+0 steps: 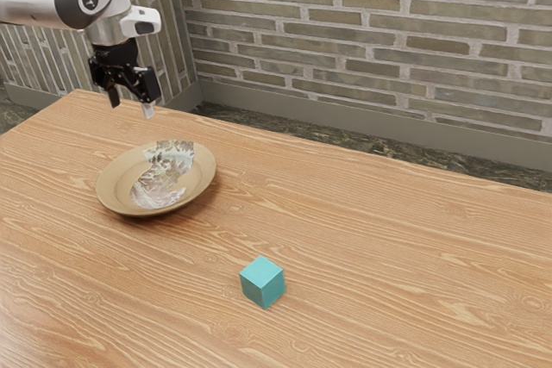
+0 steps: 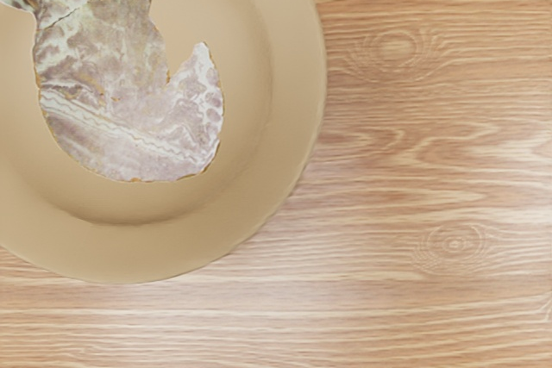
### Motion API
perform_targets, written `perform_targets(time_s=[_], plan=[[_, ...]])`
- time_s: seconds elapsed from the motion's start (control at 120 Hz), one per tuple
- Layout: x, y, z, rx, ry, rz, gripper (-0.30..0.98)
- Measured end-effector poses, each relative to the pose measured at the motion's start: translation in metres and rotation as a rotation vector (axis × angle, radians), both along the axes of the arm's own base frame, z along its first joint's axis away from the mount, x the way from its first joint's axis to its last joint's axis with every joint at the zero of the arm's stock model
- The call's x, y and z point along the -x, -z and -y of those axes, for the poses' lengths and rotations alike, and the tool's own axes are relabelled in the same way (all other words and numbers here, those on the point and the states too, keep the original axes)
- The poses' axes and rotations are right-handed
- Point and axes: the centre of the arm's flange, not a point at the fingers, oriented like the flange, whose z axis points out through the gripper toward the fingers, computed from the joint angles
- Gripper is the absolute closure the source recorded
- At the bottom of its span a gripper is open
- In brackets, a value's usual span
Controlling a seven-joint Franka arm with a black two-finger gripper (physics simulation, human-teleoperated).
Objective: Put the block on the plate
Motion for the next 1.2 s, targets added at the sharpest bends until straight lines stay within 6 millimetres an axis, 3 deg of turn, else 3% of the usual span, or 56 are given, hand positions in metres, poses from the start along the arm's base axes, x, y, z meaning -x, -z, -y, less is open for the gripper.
perform_targets(time_s=[0.267, 0.333, 0.483, 0.567, 0.675, 0.9, 1.058, 1.2], plan=[[-0.002, 0.005, 0.011, 0.002, 0.027, -0.004, 0.00], [-0.002, 0.022, 0.033, 0.008, 0.063, -0.038, 0.00], [-0.006, 0.057, 0.108, 0.025, 0.178, -0.102, 0.00], [-0.011, 0.076, 0.132, 0.046, 0.204, -0.120, 0.00], [-0.005, 0.102, 0.179, 0.062, 0.249, -0.133, 0.00], [0.019, 0.168, 0.221, 0.121, 0.240, -0.149, 0.00], [0.035, 0.188, 0.260, 0.080, 0.311, -0.142, 0.00], [0.037, 0.209, 0.268, 0.067, 0.305, -0.140, 0.00]])
